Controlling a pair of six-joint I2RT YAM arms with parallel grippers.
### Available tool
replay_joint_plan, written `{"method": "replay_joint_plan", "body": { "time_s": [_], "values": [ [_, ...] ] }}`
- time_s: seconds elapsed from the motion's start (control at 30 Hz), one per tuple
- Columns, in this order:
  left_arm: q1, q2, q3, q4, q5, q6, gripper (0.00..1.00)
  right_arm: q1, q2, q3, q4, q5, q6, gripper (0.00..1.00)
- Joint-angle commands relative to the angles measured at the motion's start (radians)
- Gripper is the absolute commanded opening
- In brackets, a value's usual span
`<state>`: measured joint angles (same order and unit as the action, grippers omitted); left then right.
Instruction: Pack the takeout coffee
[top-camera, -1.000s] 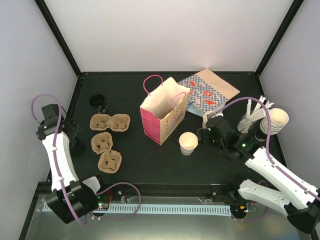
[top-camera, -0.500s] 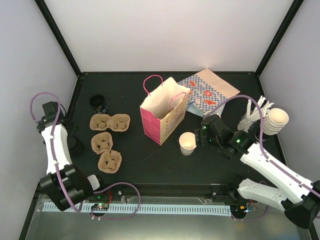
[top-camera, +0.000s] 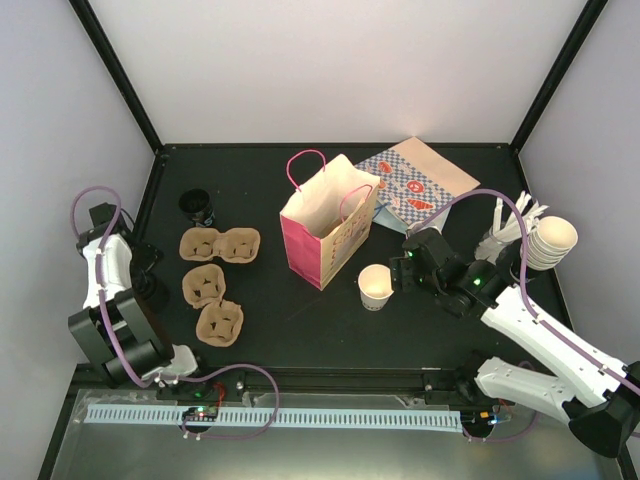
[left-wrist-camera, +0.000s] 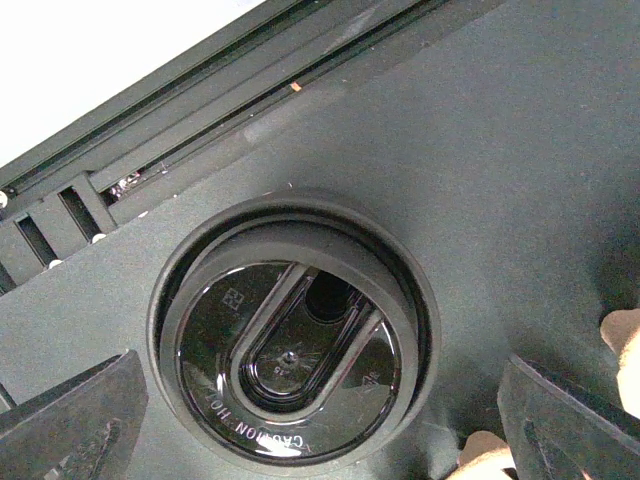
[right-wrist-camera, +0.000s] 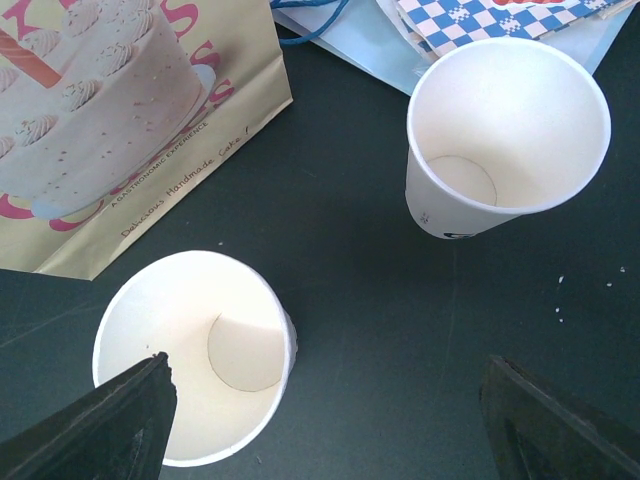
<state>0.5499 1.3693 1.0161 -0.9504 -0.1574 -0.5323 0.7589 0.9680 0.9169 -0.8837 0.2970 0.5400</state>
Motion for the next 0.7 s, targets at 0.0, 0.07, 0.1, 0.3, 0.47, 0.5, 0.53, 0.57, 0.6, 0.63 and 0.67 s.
{"method": "replay_joint_plan", "body": {
  "time_s": [0.0,0.07,0.1,0.3,0.47,0.5,0.53,0.57,0.6,0.63,0.67],
  "values": [
    [0.008,-0.008,0.006,-0.007,-0.031,-0.025,0.99,0.003,0.001,0.016,0.011,0.02,-0.004,0.86],
    [0.009,-0.002,0.004,-0.005,-0.028,-0.025,0.99,0.003,0.003,0.015,0.012,0.021,-0.007,0.86],
    [0.01,0.005,0.005,-0.006,-0.024,-0.025,0.99,0.003,0.005,0.015,0.011,0.021,-0.009,0.86],
    [0.028,0.029,0.004,-0.005,-0.005,-0.026,0.93,0.003,0.003,0.012,0.01,0.04,-0.012,0.86],
    [0.045,0.03,-0.001,-0.001,0.001,-0.029,0.89,0.003,0.005,0.013,0.004,0.046,-0.015,0.86],
    [0.047,0.033,-0.003,0.0,0.004,-0.029,0.89,0.003,0.004,0.012,0.003,0.047,-0.014,0.86],
    [0.049,0.035,-0.004,0.002,0.009,-0.029,0.89,0.003,0.003,0.012,0.005,0.047,-0.015,0.86],
    [0.05,0.039,-0.006,0.002,0.013,-0.03,0.89,0.003,0.002,0.012,0.005,0.048,-0.016,0.86],
    [0.05,0.043,-0.006,0.005,0.019,-0.031,0.89,0.003,0.002,0.013,0.005,0.05,-0.016,0.86],
    [0.052,0.046,-0.007,0.005,0.024,-0.029,0.89,0.003,0.001,0.014,0.004,0.053,-0.016,0.86],
    [0.052,0.051,-0.007,0.003,0.026,-0.029,0.89,0.003,0.001,0.016,0.003,0.054,-0.017,0.85]
  ]
}}
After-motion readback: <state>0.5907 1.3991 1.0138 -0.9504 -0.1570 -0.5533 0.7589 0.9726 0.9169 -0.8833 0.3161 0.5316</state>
